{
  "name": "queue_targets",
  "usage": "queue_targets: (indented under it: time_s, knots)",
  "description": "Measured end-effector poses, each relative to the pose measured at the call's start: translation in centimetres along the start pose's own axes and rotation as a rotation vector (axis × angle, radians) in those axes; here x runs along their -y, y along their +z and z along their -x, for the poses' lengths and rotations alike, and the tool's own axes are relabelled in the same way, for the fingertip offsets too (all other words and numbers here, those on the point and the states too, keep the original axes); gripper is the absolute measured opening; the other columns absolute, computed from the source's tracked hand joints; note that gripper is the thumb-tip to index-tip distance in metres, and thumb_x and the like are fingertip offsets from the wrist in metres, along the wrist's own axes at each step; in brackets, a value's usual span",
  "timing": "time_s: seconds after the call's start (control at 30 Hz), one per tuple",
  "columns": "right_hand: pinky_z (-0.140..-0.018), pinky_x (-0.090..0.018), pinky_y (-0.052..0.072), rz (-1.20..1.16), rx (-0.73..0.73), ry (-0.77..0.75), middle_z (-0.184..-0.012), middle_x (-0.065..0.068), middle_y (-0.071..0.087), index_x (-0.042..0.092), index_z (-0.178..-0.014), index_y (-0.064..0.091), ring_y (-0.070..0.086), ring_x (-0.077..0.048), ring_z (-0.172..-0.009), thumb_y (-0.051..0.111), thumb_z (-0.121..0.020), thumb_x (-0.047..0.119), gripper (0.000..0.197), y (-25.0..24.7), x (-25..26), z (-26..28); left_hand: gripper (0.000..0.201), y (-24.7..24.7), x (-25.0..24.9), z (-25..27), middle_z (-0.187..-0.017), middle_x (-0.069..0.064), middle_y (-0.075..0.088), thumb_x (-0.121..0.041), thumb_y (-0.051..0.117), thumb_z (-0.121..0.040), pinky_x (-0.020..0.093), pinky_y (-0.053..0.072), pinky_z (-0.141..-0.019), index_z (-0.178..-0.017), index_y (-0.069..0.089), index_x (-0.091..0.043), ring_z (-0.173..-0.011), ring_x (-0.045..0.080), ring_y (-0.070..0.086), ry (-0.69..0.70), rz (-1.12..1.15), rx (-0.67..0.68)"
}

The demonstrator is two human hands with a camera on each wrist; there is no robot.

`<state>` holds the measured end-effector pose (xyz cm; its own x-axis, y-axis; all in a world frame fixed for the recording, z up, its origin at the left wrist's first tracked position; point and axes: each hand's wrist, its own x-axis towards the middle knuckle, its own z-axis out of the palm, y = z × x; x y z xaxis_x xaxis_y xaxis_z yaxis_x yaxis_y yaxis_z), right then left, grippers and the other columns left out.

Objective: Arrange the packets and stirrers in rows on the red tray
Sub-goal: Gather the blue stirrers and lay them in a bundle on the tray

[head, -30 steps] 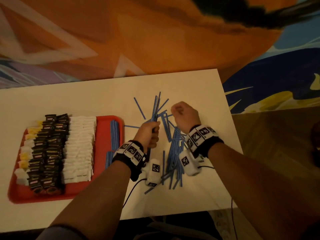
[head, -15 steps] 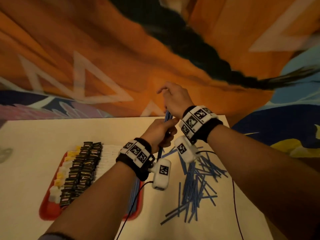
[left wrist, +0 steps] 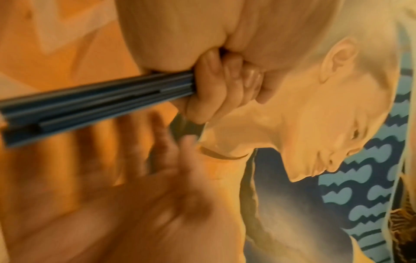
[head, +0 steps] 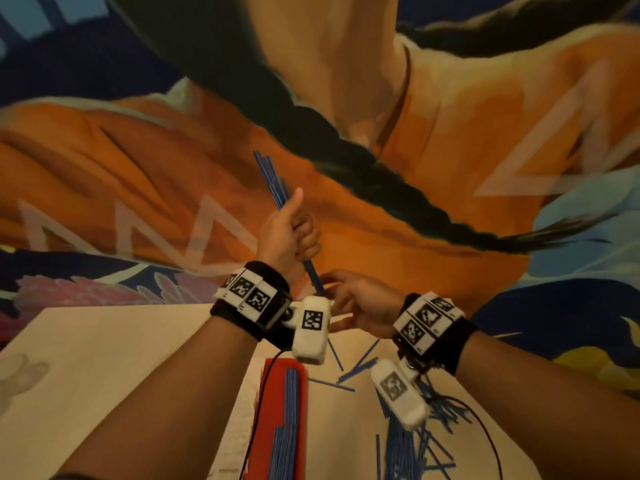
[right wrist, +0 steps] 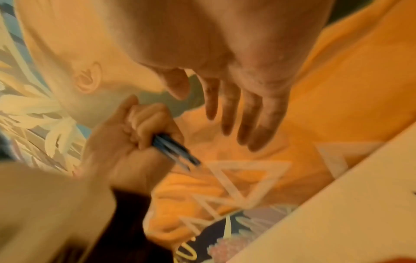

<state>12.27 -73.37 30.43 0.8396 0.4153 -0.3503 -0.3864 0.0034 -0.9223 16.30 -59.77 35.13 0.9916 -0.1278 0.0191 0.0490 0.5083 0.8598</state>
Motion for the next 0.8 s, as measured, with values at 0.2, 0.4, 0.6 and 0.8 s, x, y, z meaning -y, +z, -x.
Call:
queue_targets:
  time_s: [0.2, 0.4, 0.6, 0.8]
  knots:
    - [-0.066, -0.030, 0.039, -0.098, -0.004, 0.002, -0.102, -0.016, 0.042, 0.007, -0.103, 0.051, 0.046, -0.029, -0.078, 0.041, -0.064, -0.006, 0.042, 4.0, 2.7, 0.3, 0.049, 0.4, -2.3, 0.7, -0.047, -0.004, 0.021, -0.034, 0.050, -0.102, 0.023, 0.018, -0.039, -0.058, 0.032, -0.019, -0.038, 0.010, 0.020, 0.041, -0.059, 0.029]
    - [-0.093, -0.043, 0.053, -0.368, 0.035, -0.027, -0.118, -0.026, 0.059, 0.000, -0.111, 0.053, 0.059, -0.037, -0.111, 0.027, -0.068, -0.012, 0.052, 4.9, 5.0, 0.2, 0.045, -0.1, -2.8, 1.9, -0.047, -0.002, 0.026, -0.033, 0.052, -0.102, 0.025, 0.020, -0.045, -0.061, 0.036, -0.020, -0.039, 0.011, 0.025, 0.118, -0.204, 0.034]
    - [-0.093, -0.044, 0.052, -0.185, 0.061, -0.054, -0.109, -0.024, 0.056, -0.014, -0.125, 0.051, 0.057, -0.038, -0.107, 0.032, -0.068, -0.008, 0.061, 6.2, 6.1, 0.7, 0.045, -0.8, -3.3, 3.1, -0.045, -0.005, 0.030, -0.036, 0.051, -0.102, 0.022, 0.021, -0.037, -0.063, 0.036, -0.020, -0.036, 0.011, 0.026, 0.138, -0.410, 0.043]
    - [-0.101, -0.046, 0.048, 0.351, -0.533, -0.602, -0.127, -0.009, 0.058, 0.015, -0.131, 0.053, 0.058, -0.023, -0.113, 0.054, -0.087, 0.022, 0.045, 4.8, 13.8, 1.7, 0.040, -2.9, -5.1, 2.4, -0.046, -0.006, 0.035, -0.026, 0.056, -0.101, 0.024, 0.026, -0.043, -0.065, 0.043, -0.015, -0.034, 0.007, 0.029, 0.191, -1.022, 0.093]
